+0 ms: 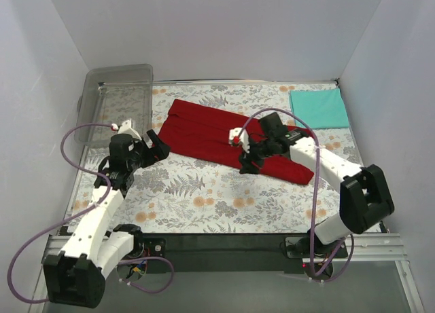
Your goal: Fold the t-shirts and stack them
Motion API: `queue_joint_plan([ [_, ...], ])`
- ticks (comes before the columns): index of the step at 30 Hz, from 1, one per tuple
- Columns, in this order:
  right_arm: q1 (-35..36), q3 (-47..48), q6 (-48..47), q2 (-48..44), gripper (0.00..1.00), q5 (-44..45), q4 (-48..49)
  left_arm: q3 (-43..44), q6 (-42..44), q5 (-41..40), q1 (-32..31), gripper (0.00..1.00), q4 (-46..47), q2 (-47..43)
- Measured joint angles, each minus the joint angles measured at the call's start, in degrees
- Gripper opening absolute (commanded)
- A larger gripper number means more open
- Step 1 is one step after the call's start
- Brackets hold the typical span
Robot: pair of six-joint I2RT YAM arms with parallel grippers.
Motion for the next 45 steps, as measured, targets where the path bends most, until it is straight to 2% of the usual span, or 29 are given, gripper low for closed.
queue_joint_plan([
  [4,9.4,9.1,-2.1,8.5,0.53,0.5,1.7,0.6,1.2,-5.2,0.0,0.89,-0.8,-9.6],
  [5,10.8,13.4,-2.3,12.3,0.53,1.6,2.3,0.6,1.4,-6.1,0.0,0.91,-0.9,-11.9],
  [9,14.6,20.5,-1.9,19.7,0.53,5.9,4.9,0.0,2.2,-7.9,0.0,0.91,-0.6,-17.5],
  [20,18.4,24.4,-3.2,25.3,0.54,12.9,4.3,-1.0,2.2,-7.6,0.0,0.91,-1.3,-11.4],
  [27,23.7,39.8,-3.8,39.3,0.54,19.7,5.5,-0.7,1.9,-9.0,0.0,0.92,-3.5,-17.5],
  [34,24.3,47.4,-3.7,47.7,0.52,24.2,5.7,0.3,2.0,-10.3,0.0,0.92,-5.1,-23.9],
  [41,24.3,49.4,-2.9,49.3,0.45,25.9,5.7,0.3,2.2,-10.4,0.0,0.92,-5.8,-24.0],
  [45,24.3,49.7,-2.6,49.8,0.35,26.2,5.8,0.3,2.2,-10.4,0.0,0.92,-5.9,-23.9],
])
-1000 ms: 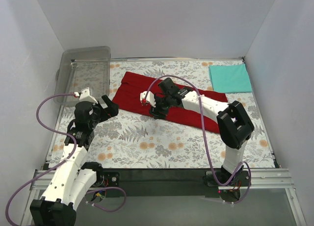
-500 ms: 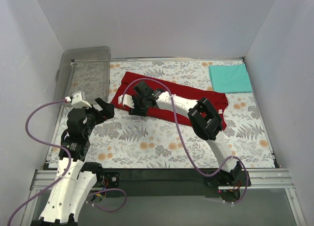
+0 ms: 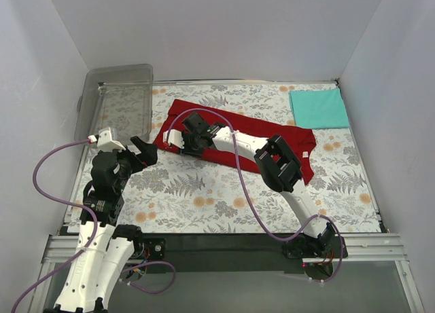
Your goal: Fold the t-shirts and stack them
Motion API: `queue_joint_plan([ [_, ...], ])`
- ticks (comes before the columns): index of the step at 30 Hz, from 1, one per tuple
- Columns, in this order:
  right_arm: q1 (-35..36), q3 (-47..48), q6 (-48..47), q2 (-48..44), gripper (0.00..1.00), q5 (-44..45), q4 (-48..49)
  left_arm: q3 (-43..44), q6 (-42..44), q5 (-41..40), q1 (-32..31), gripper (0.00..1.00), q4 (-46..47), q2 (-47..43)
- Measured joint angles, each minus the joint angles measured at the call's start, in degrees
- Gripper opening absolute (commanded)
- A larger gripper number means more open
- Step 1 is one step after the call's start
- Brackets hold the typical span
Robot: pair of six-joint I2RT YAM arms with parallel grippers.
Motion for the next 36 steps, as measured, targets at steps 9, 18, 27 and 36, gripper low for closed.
queue_joint_plan([
  [9,0.0,-0.2,0.2,0.7,0.10,-0.2,0.0,0.0,0.2,0.0,0.0,0.93,-0.2,-0.5],
  [18,0.2,-7.3,-0.9,-3.3,0.02,-3.2,2.9,0.0,0.1,0.1,0.0,0.92,-0.2,-0.7],
  [27,5.7,-25.2,-3.5,-15.2,0.01,-7.4,4.3,0.0,0.1,0.3,0.0,0.92,-0.1,-0.6],
  [36,17.3,-38.8,-4.1,-25.1,0.02,-10.0,4.9,0.0,0.1,1.7,0.0,0.92,0.3,0.1],
])
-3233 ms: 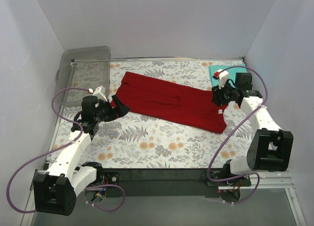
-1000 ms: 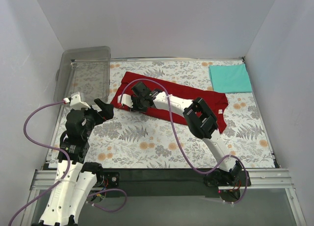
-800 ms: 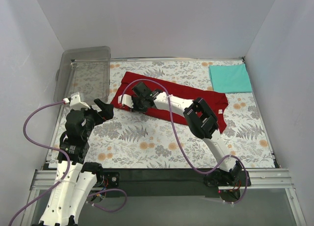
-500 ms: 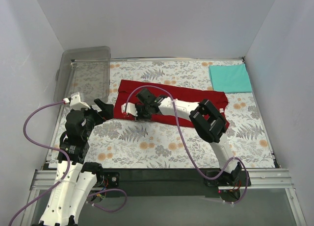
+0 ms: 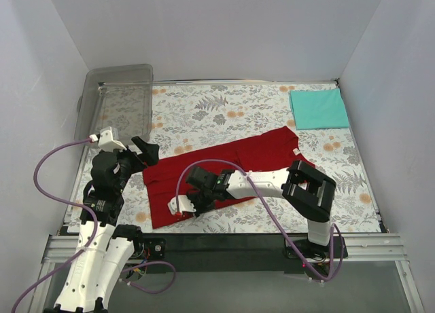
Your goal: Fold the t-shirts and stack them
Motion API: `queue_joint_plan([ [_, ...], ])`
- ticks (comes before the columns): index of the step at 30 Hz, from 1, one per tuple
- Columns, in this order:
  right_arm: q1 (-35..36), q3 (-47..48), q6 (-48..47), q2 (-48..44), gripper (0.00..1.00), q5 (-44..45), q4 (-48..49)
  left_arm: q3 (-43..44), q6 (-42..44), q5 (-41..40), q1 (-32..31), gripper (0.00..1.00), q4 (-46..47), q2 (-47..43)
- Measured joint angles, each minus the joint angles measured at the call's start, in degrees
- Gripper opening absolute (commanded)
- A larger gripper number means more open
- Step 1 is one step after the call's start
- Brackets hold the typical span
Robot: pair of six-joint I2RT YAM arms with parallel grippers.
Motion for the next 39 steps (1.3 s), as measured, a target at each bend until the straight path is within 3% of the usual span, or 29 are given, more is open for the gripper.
queue_joint_plan([
  [2,1.8,-1.2,-0.1,-1.1,0.04,-0.6,-0.1,0.0,0.0,0.6,0.0,0.92,0.2,0.1],
  [6,2.6,-2.2,0.5,-2.3,0.39,-0.5,-1.2,0.0,0.0,3.0,0.0,0.93,1.6,1.5],
  [9,1.8,-2.2,0.7,-3.9,0.50,1.1,-2.2,0.3,0.1,5.8,0.0,0.92,2.7,4.9],
  [14,-6.8,-1.4,0.9,-12.2,0.53,1.5,-4.5,2.5,1.1,13.7,0.0,0.92,5.4,14.7],
  [22,-35.9,-4.2,3.8,-30.7,0.53,-1.7,-4.4,13.9,2.1,32.3,-3.1,0.85,15.2,41.3],
  [27,-58.6,-12.7,7.7,-36.7,0.53,-9.9,-4.6,32.7,8.9,34.1,-14.0,0.82,14.5,63.4],
  [31,-70.3,-17.4,11.0,-38.7,0.53,-15.6,-5.0,49.0,15.5,34.9,-20.7,0.79,11.0,80.5],
  [39,-78.5,-18.1,14.5,-40.1,0.53,-22.4,-4.6,70.4,25.3,33.6,-25.9,0.79,-0.8,102.5],
])
